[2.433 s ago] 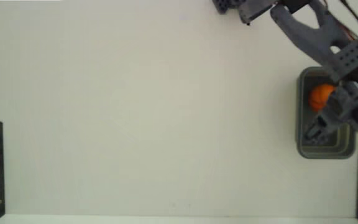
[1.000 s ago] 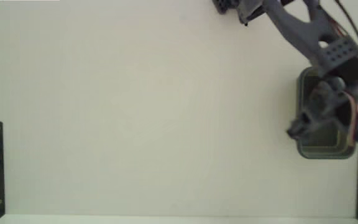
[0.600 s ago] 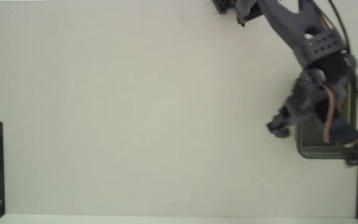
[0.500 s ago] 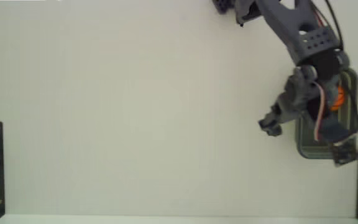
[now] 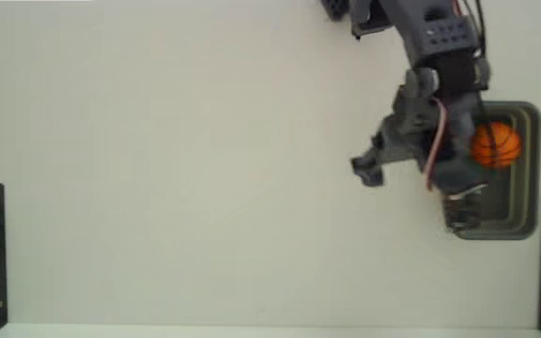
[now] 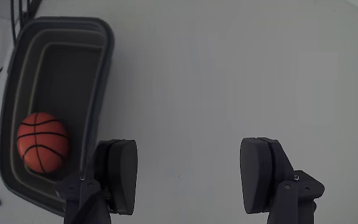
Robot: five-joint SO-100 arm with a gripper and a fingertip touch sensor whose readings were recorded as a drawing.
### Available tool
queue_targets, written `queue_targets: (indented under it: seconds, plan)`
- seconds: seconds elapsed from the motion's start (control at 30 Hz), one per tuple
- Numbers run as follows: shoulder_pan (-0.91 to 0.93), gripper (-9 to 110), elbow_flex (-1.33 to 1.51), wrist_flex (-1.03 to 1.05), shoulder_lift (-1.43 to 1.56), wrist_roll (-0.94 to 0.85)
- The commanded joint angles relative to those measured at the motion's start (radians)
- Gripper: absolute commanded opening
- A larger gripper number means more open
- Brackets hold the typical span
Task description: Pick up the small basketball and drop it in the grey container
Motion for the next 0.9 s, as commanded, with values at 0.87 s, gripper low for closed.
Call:
queue_targets:
  seconds: [0.87]
  plan:
    - [0.203,110,0.262,-0.001,0.324,0.005]
